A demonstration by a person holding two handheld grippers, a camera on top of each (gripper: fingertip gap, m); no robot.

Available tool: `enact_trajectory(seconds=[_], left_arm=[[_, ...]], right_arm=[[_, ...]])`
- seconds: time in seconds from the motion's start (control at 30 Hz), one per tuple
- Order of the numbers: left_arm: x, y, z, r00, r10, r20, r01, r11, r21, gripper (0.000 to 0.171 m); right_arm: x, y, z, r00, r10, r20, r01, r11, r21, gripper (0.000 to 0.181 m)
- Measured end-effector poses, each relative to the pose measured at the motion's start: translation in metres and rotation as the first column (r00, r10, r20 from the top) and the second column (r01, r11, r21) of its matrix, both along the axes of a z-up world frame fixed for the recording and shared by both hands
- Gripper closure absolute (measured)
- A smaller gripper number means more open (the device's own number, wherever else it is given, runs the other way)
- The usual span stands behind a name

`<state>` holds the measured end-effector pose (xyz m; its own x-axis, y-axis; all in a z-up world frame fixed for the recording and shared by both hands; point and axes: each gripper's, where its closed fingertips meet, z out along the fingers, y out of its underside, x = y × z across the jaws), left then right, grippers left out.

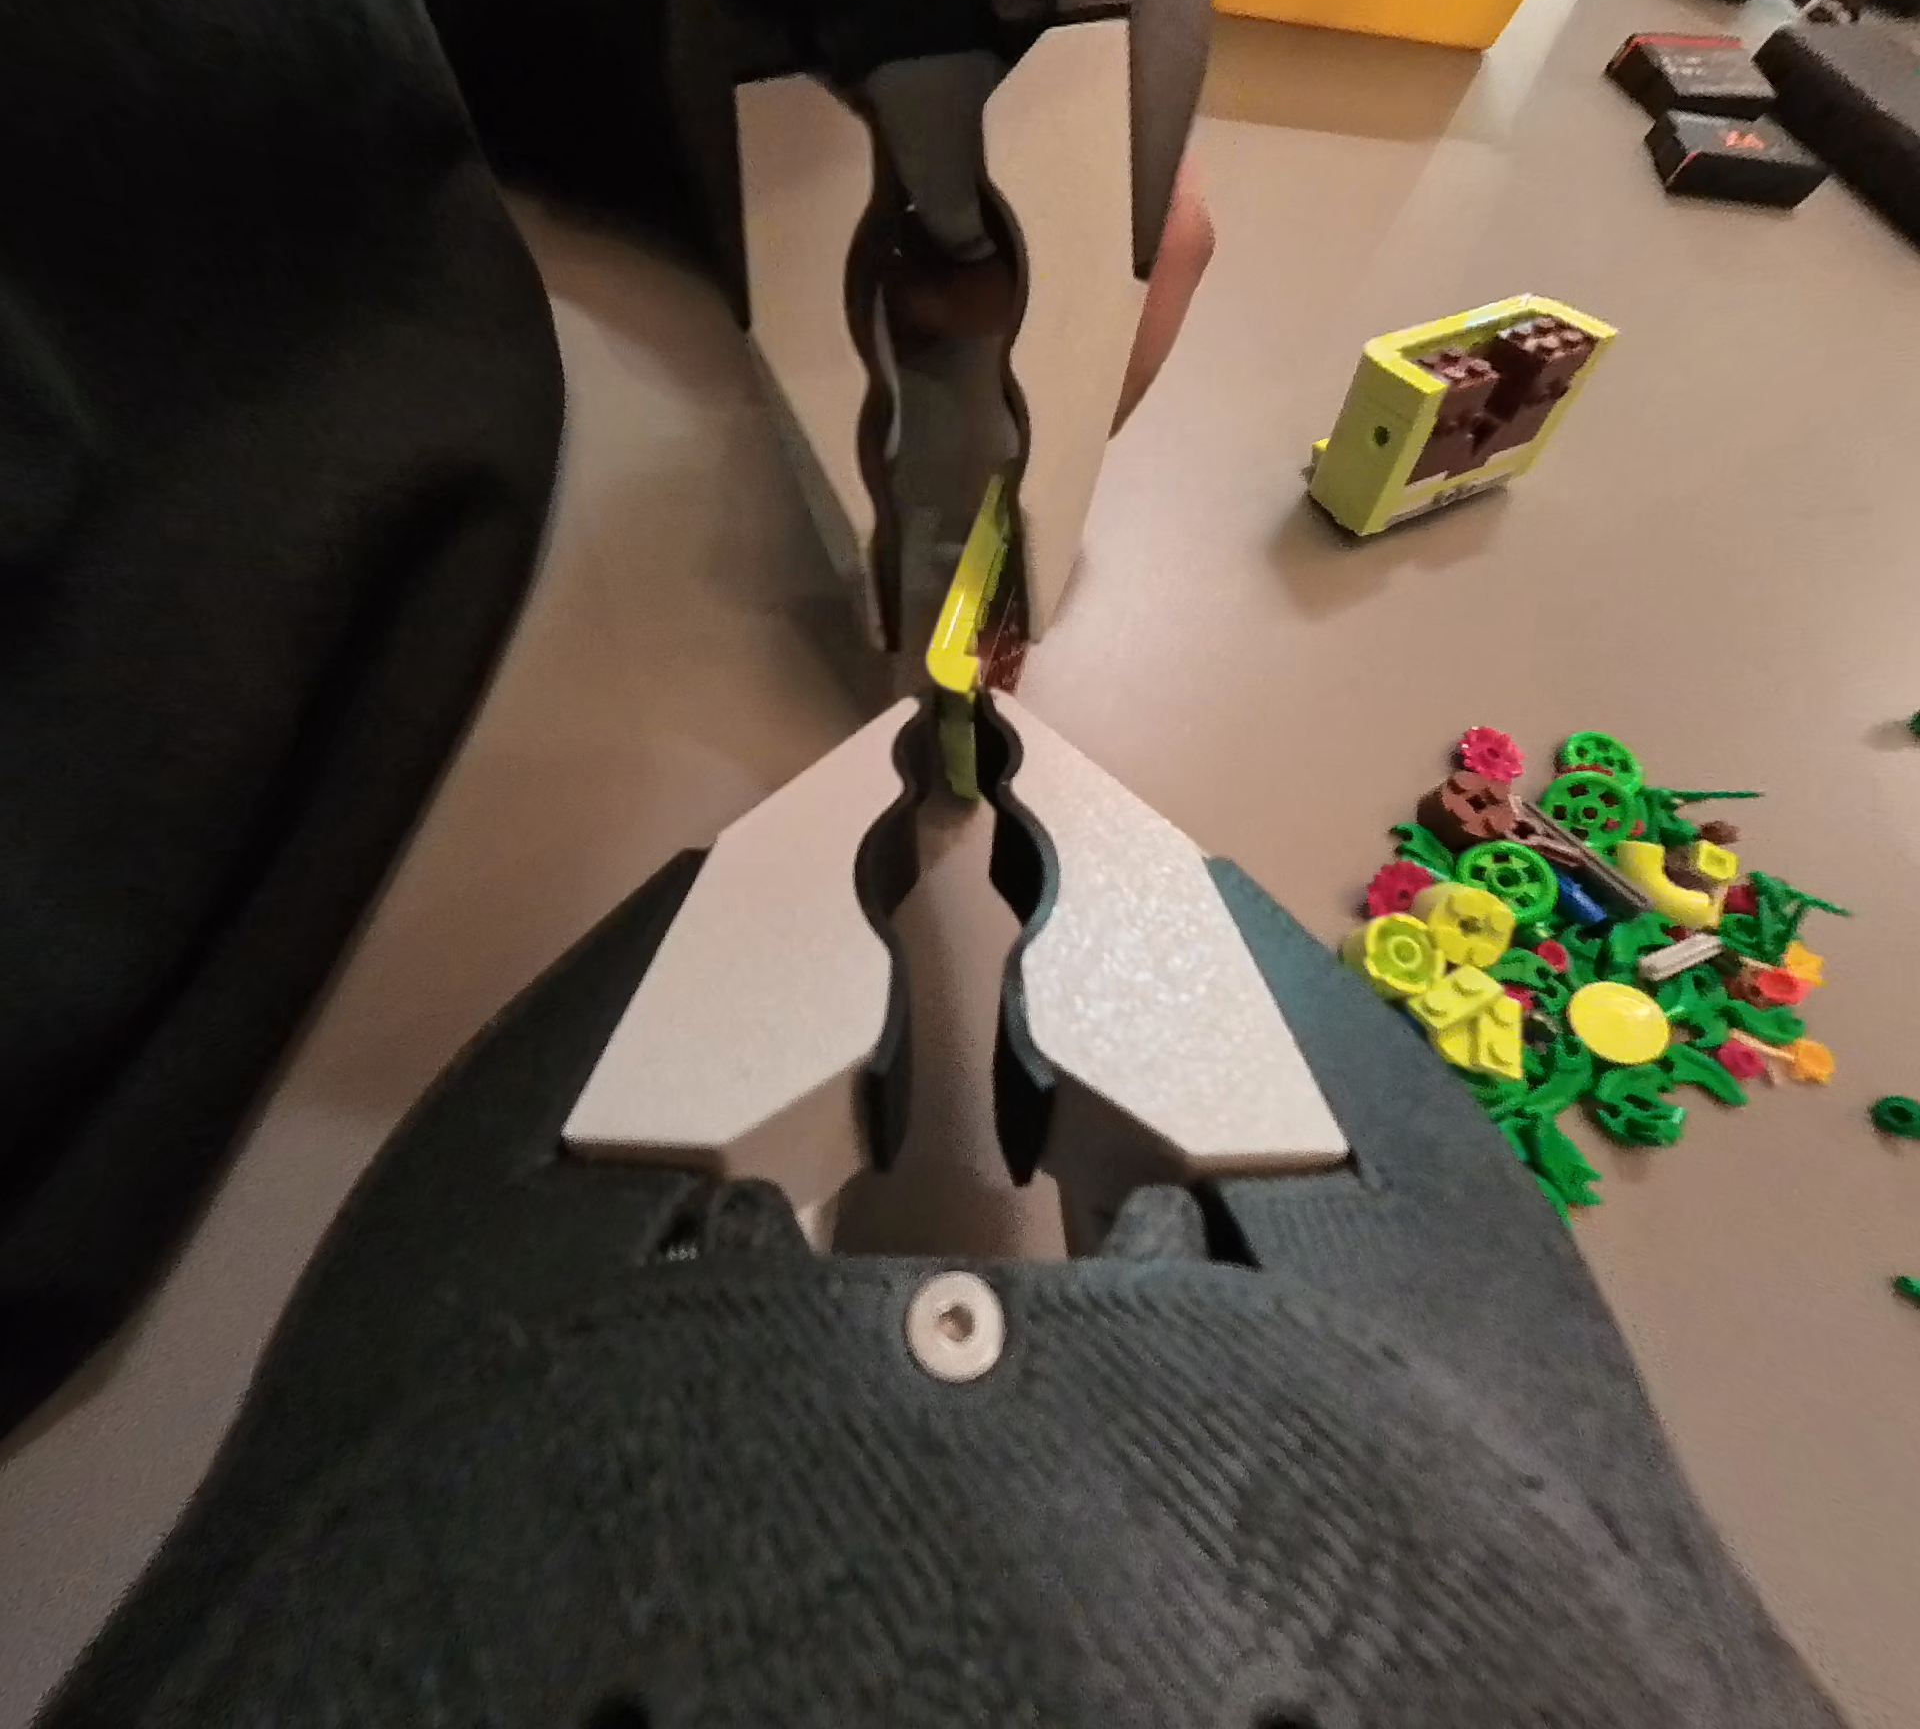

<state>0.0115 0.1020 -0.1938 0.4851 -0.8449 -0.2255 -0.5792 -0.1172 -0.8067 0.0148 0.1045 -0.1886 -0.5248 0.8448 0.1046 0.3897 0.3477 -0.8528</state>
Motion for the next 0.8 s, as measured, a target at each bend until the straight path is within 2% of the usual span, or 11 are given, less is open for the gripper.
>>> enact_trajectory(seconds=[0.1,0.17,0.3,0.43,0.57,0.7,0.8], left_arm=[[0.000,-0.001,0.001,1.000,0.000,-0.002,0.000,1.000,0.022,0.146],[-0.002,0.001,0.004,1.000,0.014,0.016,-0.014,1.000,0.023,0.151],[-0.004,0.005,0.007,0.999,0.039,0.038,-0.040,0.999,0.023,0.163],[-0.004,0.004,0.007,0.998,0.037,0.050,-0.037,0.999,0.004,0.166],[0.000,-0.004,0.006,0.998,-0.015,0.065,0.018,0.999,-0.043,0.168],[0.005,-0.014,0.002,0.994,-0.087,0.067,0.093,0.991,-0.095,0.169],[0.006,-0.016,0.002,0.992,-0.103,0.071,0.111,0.988,-0.106,0.169]], right_arm=[[-0.001,0.001,0.004,1.000,-0.008,0.025,0.010,0.996,-0.086,0.176],[-0.001,0.001,0.003,0.999,-0.010,0.052,0.016,0.992,-0.127,0.176],[-0.003,0.001,-0.002,0.995,-0.019,0.101,0.033,0.989,-0.144,0.176],[-0.003,0.002,-0.002,0.995,-0.021,0.100,0.036,0.988,-0.151,0.175],[-0.004,-0.002,-0.002,0.998,0.004,0.060,0.001,0.996,-0.085,0.166],[-0.001,-0.013,-0.005,0.998,0.070,0.007,-0.070,0.996,0.049,0.170],[0.000,-0.015,-0.006,0.997,0.081,-0.003,-0.081,0.994,0.070,0.170]])
